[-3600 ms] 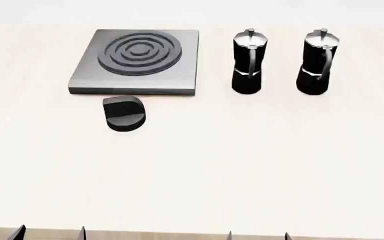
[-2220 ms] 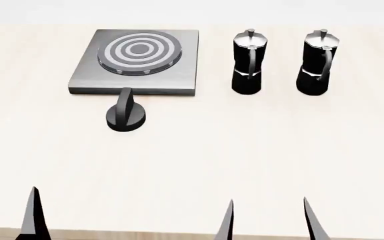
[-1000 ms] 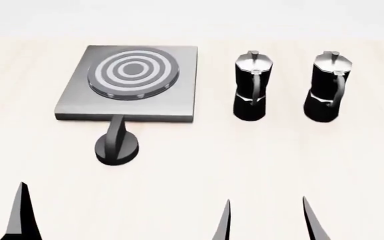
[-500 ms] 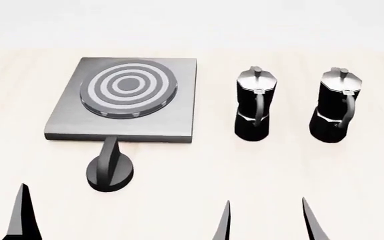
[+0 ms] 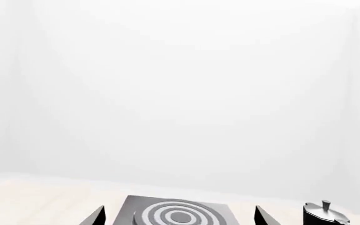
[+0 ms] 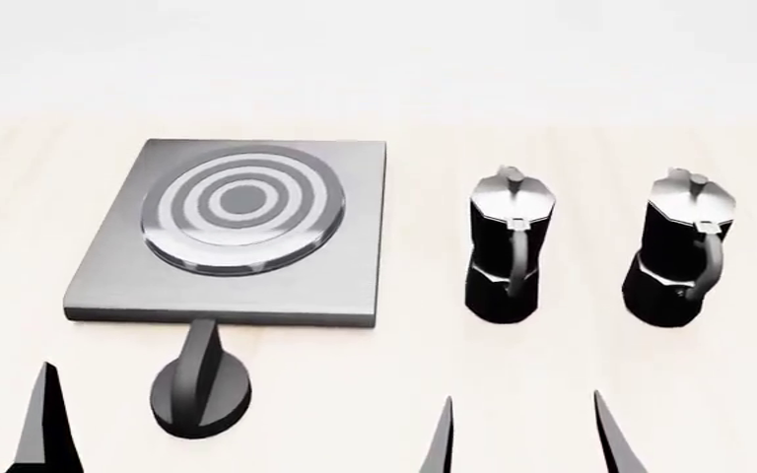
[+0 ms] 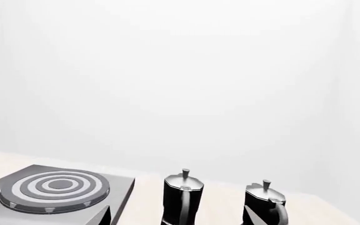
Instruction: Turn off the stove.
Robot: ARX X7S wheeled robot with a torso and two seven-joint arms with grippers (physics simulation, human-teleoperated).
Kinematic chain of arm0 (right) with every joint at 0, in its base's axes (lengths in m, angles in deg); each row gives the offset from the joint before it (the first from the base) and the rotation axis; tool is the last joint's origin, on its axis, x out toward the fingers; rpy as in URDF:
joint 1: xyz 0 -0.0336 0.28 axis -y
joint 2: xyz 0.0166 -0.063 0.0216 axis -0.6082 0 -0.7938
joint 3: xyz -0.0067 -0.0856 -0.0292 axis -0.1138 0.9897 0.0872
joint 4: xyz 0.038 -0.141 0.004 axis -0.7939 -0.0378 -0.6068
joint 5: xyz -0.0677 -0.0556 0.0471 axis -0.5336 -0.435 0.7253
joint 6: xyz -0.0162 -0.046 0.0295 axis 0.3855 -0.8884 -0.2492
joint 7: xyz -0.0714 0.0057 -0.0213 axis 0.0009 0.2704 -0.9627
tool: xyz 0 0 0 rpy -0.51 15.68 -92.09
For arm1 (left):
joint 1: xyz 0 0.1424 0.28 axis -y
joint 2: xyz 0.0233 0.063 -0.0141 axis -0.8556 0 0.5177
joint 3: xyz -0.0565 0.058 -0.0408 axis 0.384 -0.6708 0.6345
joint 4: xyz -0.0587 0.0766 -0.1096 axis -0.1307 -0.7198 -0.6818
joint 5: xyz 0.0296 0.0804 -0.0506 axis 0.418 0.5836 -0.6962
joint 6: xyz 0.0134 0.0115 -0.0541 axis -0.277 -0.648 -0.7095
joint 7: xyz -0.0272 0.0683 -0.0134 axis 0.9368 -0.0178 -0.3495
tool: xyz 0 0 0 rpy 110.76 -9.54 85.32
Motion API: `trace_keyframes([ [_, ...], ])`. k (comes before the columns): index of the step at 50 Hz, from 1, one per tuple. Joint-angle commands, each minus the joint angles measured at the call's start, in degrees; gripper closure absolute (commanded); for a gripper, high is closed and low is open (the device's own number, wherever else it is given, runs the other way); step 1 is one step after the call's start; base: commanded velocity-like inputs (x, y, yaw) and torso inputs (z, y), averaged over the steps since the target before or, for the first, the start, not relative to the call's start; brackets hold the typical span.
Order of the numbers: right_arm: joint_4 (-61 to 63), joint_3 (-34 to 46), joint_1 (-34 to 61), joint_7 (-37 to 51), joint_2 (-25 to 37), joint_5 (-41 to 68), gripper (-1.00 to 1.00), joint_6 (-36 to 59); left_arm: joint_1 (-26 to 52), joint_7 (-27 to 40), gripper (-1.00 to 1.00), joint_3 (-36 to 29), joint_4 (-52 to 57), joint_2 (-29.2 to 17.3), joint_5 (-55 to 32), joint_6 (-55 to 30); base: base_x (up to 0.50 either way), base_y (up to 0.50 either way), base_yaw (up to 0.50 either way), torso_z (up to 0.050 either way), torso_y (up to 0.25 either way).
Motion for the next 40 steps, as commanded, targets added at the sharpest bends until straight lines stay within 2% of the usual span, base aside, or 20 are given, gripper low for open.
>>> trace_keyframes([
  [1, 0.09, -0.93, 0.17, -1.00, -0.76, -0.45, -1.00, 0.05, 0.14, -1.52, -1.00, 1.14, -0.08, 0.69, -0.29, -0.38, 0.21, 0.00, 0.00, 0.000, 0.000],
  [26, -0.21, -0.16, 0.55, -0.21, -0.03, -0.20, -1.00, 0.58, 0.03, -0.64, -1.00, 0.43, -0.57, 0.03, -0.24, 0.16, 0.21, 0.00, 0.00, 0.000, 0.001],
  [40, -0.25, 0.91, 0.58, 0.42, 0.90, -0.60, -1.00, 0.37, -0.02, -0.33, -1.00, -0.25, -0.70, -0.53, -0.02, 0.07, 0.00, 0.00, 0.00, 0.000, 0.000],
])
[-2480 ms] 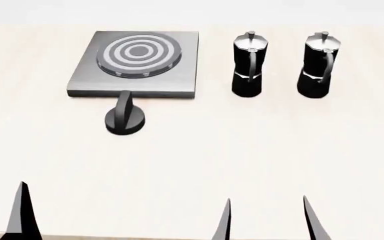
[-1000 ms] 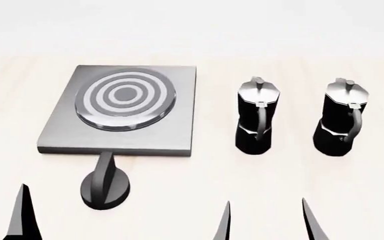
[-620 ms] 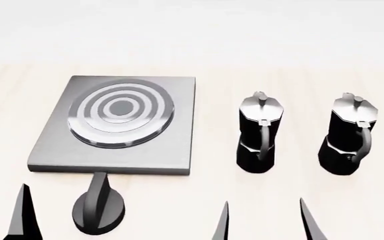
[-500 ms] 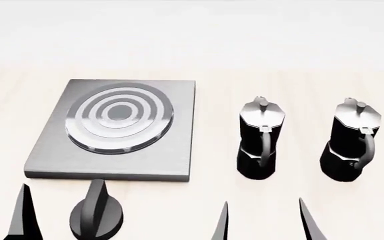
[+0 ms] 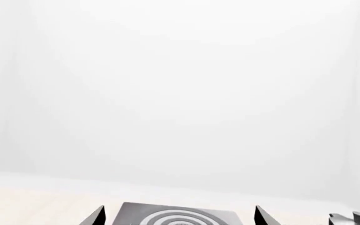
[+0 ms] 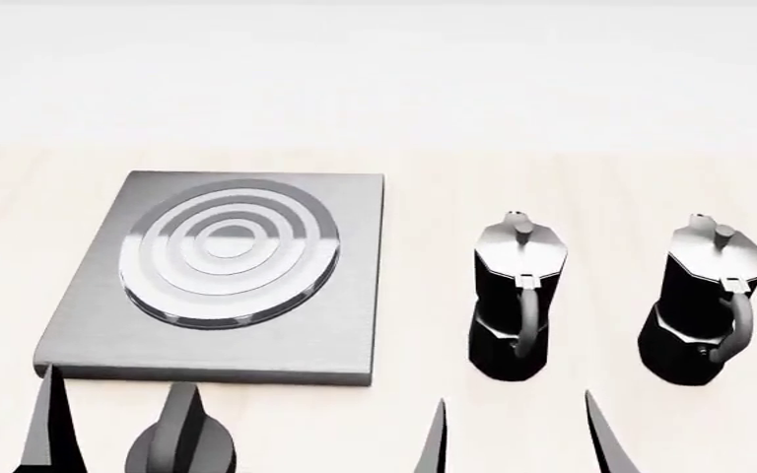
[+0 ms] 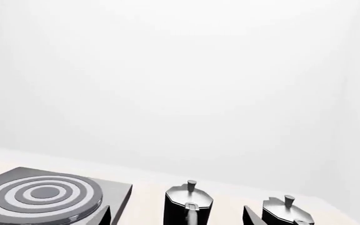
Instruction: Turn off the stove.
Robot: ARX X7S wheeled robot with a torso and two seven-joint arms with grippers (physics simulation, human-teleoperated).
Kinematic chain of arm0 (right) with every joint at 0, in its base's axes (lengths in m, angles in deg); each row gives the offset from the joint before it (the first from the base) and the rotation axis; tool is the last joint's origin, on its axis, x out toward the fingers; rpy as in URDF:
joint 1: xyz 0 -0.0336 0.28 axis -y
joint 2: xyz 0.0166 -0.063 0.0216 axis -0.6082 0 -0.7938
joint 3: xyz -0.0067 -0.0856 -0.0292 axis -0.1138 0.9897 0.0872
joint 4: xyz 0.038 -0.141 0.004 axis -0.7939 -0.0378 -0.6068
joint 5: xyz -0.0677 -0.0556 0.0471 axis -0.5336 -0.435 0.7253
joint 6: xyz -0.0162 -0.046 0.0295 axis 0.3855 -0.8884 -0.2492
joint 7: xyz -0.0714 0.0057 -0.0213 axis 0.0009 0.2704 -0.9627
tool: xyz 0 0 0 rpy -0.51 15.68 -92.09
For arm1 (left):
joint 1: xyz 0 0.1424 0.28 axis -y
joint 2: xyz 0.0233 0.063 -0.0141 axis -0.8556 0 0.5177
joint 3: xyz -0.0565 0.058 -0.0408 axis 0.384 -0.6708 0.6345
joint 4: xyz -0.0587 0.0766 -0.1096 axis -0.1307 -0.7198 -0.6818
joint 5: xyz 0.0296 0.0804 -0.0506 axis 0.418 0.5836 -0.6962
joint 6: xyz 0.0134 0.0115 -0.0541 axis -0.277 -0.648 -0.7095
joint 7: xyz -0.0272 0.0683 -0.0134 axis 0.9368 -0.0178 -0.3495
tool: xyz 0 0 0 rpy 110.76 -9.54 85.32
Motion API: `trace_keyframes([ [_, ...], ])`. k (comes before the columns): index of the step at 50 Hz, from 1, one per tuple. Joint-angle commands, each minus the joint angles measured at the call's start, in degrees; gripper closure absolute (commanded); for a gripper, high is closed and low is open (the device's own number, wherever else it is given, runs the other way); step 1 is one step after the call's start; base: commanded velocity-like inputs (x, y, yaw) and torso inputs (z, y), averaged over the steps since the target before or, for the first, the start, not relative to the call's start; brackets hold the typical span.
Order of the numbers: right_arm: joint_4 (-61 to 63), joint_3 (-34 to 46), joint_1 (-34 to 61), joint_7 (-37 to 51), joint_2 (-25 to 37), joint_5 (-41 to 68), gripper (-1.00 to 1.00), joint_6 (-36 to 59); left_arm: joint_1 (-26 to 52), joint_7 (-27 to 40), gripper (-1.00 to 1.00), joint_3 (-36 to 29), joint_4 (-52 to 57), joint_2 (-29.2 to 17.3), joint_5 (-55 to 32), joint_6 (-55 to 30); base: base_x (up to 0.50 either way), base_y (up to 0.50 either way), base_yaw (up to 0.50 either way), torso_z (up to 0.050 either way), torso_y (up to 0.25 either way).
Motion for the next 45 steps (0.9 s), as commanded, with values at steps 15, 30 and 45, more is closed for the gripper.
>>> trace_keyframes([
  [15, 0.12, -0.30, 0.04, 0.07, 0.05, -0.32, -1.00, 0.04, -0.10, -1.17, -1.00, 0.62, -0.23, 0.33, -0.30, -0.55, 0.00, 0.00, 0.00, 0.000, -0.167],
  [30, -0.06, 0.15, 0.26, 0.68, 0.57, 0.06, -1.00, 0.01, 0.06, -0.63, -1.00, 0.40, 0.03, -0.12, -0.70, -0.82, 0.00, 0.00, 0.00, 0.000, -0.174],
  [45, -0.15, 0.67, 0.49, 0.88, 0.93, 0.30, -1.00, 0.03, 0.39, 0.13, -1.00, 0.14, 0.10, -0.78, -1.28, -1.01, 0.00, 0.00, 0.00, 0.000, -0.155],
])
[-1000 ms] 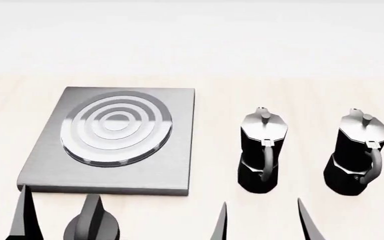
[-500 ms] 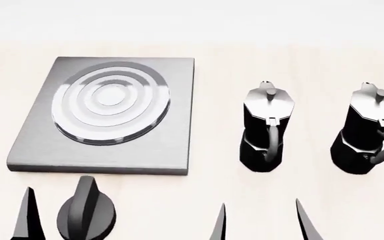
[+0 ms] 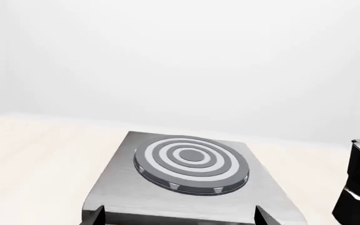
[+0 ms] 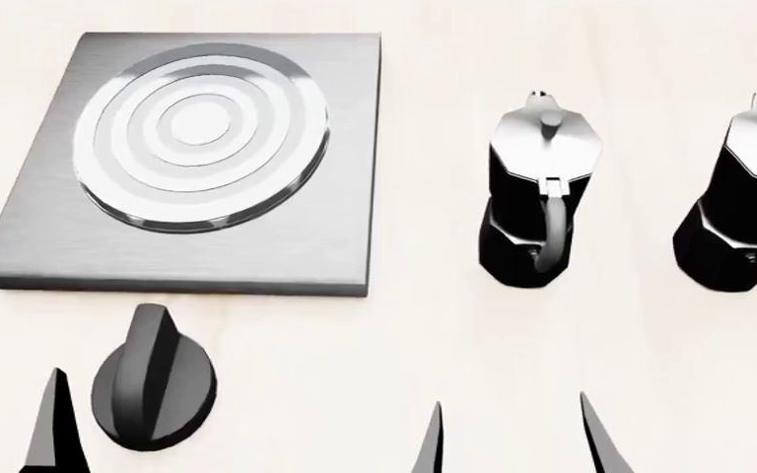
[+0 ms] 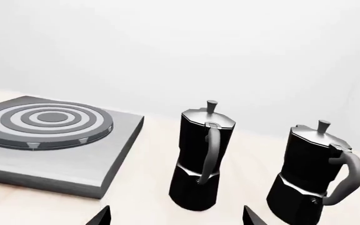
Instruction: Turn off the stove.
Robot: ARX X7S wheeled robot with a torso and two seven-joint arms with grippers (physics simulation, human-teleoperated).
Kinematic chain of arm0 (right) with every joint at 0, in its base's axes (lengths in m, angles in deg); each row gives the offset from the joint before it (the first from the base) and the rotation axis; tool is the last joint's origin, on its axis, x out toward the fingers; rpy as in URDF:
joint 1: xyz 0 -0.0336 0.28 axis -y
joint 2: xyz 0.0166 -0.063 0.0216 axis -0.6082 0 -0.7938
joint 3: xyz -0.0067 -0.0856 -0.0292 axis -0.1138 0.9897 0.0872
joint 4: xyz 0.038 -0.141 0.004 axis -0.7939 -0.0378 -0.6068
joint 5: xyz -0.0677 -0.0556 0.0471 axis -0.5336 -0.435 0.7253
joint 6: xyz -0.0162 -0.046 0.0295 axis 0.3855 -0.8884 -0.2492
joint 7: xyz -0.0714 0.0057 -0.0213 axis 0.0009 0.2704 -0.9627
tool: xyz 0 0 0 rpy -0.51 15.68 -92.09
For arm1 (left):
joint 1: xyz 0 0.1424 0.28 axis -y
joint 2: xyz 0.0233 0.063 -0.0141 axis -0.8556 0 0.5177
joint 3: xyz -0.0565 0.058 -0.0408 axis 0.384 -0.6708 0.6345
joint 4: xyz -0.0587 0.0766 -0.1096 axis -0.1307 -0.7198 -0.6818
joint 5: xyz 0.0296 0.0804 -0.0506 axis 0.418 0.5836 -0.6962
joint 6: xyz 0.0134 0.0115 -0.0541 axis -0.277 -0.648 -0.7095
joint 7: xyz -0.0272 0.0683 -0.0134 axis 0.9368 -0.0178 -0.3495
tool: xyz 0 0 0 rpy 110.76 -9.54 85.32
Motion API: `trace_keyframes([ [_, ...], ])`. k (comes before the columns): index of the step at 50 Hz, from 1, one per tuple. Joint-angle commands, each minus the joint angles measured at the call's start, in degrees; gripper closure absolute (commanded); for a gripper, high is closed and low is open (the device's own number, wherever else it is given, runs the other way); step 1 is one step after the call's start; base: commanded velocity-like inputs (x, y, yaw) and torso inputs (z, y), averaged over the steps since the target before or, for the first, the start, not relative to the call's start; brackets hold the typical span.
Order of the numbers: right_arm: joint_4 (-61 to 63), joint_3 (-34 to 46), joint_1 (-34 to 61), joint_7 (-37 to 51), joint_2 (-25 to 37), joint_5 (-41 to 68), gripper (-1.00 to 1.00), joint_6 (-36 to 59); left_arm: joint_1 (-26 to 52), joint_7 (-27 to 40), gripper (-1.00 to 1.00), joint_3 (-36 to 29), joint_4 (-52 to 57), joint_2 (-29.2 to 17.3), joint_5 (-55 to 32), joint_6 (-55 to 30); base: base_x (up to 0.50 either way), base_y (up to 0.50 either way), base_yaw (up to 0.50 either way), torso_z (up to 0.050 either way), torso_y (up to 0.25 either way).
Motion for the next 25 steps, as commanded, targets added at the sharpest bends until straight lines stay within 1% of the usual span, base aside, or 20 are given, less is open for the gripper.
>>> trace_keyframes([
  [1, 0.28, -1.10, -0.03, -1.04, -0.77, -0.41, -1.00, -0.20, 0.54, -1.26, -1.00, 1.43, 0.05, 0.61, -0.68, -0.87, 0.00, 0.00, 0.00, 0.000, -0.137],
  [10, 0.12, -0.75, 0.16, -0.93, -0.59, -0.35, -1.00, -0.18, -0.05, -1.05, -1.00, 0.82, 0.23, 0.31, -0.57, -0.40, 0.00, 0.00, 0.00, 0.000, -0.126],
  [17, -0.14, -0.60, 0.21, -0.84, -0.43, -0.15, -1.00, -0.31, 0.70, 0.09, -1.00, 0.94, 1.00, 0.42, -1.68, -1.98, 0.00, 0.00, 0.00, 0.000, -0.004],
  [25, -0.43, -0.37, 0.34, -0.71, -0.29, -0.03, -1.00, -0.30, 1.87, 2.11, -1.00, 1.14, 5.17, 0.46, -3.78, -4.64, 0.00, 0.00, 0.00, 0.000, 0.000],
])
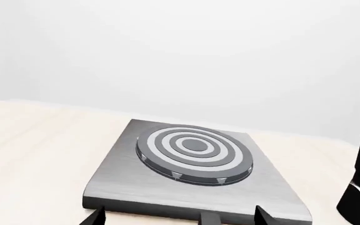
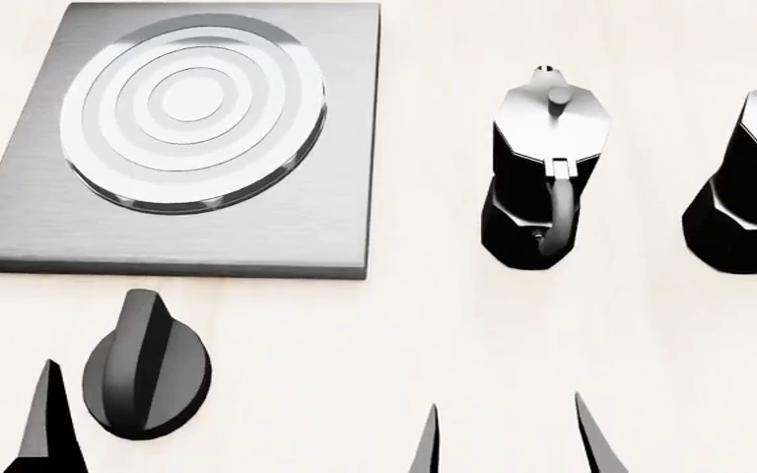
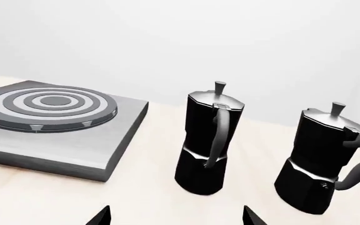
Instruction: Turn off the stove.
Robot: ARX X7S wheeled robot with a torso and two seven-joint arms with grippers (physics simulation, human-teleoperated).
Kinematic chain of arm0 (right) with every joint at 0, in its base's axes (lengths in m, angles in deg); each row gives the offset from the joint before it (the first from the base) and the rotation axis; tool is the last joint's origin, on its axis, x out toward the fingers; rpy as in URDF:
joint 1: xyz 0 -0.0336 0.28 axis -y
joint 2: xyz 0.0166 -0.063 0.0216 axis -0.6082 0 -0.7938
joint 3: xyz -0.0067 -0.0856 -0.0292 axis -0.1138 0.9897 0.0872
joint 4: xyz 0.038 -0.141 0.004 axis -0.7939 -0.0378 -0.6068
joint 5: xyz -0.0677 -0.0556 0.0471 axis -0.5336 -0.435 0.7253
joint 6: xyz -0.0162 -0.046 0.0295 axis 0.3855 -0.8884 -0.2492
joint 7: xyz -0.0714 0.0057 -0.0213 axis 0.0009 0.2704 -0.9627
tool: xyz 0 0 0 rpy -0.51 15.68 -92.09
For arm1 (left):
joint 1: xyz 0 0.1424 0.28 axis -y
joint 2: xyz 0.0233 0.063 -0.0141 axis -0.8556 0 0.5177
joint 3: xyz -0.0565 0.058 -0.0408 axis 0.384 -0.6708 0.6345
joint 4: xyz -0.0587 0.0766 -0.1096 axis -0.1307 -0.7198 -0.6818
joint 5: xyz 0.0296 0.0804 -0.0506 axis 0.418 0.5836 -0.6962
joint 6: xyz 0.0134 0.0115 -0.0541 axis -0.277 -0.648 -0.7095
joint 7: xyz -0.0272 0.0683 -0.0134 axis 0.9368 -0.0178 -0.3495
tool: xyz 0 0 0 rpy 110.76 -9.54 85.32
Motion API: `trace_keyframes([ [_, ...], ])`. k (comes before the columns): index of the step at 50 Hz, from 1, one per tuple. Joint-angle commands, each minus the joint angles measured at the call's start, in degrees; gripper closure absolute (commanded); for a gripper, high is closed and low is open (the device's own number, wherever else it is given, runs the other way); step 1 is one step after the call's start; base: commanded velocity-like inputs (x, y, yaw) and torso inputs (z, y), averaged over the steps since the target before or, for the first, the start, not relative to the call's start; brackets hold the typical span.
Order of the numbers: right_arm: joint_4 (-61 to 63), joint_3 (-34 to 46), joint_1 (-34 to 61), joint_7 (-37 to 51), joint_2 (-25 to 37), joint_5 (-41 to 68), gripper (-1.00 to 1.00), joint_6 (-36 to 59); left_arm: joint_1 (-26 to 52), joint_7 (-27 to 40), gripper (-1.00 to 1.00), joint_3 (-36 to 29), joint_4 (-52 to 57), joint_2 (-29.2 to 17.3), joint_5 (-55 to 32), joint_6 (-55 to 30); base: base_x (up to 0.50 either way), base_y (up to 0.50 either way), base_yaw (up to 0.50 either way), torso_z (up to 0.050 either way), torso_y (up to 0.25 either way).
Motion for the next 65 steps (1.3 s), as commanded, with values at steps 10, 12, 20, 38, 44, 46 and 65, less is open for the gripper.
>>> trace_keyframes([
  [10, -0.06, -0.87, 0.05, -0.95, -0.66, -0.34, -1.00, 0.16, 1.99, 1.17, -1.00, -0.41, 6.09, 1.32, -3.44, -5.16, 0.00, 0.00, 0.00, 0.000, 0.000],
  [12, -0.10, -0.84, 0.06, -0.93, -0.63, -0.24, -1.00, 0.19, 2.12, 1.17, -1.00, -0.87, 6.07, 1.34, -3.22, -5.08, 0.00, 0.00, 0.00, 0.000, 0.000],
  [20, 0.20, -0.65, 0.15, -0.80, -0.42, -0.23, -1.00, 0.57, 3.63, 1.53, -1.00, -3.35, 7.17, 1.66, -2.96, -6.21, 0.00, 0.00, 0.00, 0.000, 0.000],
  [38, -0.33, -0.28, 0.35, -0.61, -0.06, 0.19, -1.00, 0.60, 5.68, 1.65, -1.00, -7.02, 0.02, 3.89, 0.46, -2.42, 0.00, 0.00, 0.00, 0.000, 0.000],
  [44, -0.20, -0.20, 0.39, -0.58, 0.11, 0.36, -1.00, 0.68, 7.15, 0.69, -1.00, -7.31, -4.30, 4.64, 0.73, 0.02, 0.00, 0.00, 0.00, 0.000, 0.000],
  [46, -0.30, -0.17, 0.47, -0.57, 0.13, 0.46, -1.00, 0.64, 7.87, 0.02, -1.00, -7.26, -5.29, 4.82, -0.26, 0.56, 0.00, 0.00, 0.00, 0.000, 0.000],
  [65, -0.42, 0.16, 0.63, -0.34, 0.48, 0.88, -1.00, 0.55, 9.77, -0.65, -1.00, -9.35, -12.09, 6.10, 2.51, 4.96, 0.00, 0.00, 0.00, 0.000, 0.000],
])
